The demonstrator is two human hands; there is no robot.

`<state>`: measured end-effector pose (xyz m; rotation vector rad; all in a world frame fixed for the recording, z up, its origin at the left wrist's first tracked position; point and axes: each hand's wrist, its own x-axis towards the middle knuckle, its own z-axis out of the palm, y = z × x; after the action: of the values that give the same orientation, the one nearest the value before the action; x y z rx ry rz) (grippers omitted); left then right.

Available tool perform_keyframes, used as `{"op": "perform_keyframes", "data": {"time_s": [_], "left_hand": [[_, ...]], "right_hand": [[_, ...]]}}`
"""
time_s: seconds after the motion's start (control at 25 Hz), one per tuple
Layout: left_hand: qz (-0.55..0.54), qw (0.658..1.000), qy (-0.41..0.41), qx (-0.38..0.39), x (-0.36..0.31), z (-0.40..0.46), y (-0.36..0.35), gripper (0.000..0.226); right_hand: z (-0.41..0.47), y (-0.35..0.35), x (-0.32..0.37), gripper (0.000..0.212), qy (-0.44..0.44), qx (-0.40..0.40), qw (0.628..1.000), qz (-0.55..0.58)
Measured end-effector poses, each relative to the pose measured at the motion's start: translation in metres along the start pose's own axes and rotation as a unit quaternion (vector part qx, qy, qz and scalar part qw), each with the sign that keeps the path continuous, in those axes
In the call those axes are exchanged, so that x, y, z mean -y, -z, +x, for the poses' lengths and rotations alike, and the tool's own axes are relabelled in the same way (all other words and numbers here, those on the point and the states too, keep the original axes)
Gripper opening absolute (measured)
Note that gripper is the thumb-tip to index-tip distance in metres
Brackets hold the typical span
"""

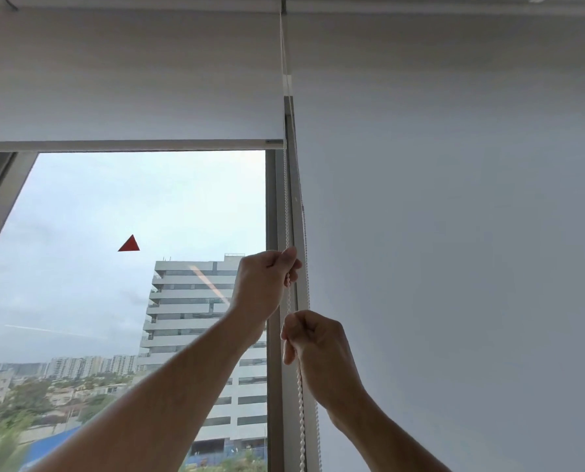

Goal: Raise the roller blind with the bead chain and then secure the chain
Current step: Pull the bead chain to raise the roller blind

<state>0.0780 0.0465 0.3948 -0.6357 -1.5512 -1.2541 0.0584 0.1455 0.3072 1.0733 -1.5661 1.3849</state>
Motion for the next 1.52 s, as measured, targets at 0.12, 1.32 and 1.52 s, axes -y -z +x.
{"op": "perform_keyframes", "data": {"time_s": [0.12,1.32,1.52], "left_hand": [[-0.001,1.0,-0.001,-0.016,0.007,-0.011,0.001,0.028],[0.085,0.995,-0.044,-0.005,0.015,-0.036,0.03,0.051],[0.117,0.989,-0.083,-0.028,-0.016,-0.005,0.021,0.033]], "right_hand": [[0.0,0.014,-0.002,0.025,0.004,0.075,0.997,-0.015],[0.063,0.015,0.05,0.03,0.001,-0.056,0.998,0.022],[0.039,0.018,0.04,0.037,-0.003,-0.043,0.998,0.037]]}}
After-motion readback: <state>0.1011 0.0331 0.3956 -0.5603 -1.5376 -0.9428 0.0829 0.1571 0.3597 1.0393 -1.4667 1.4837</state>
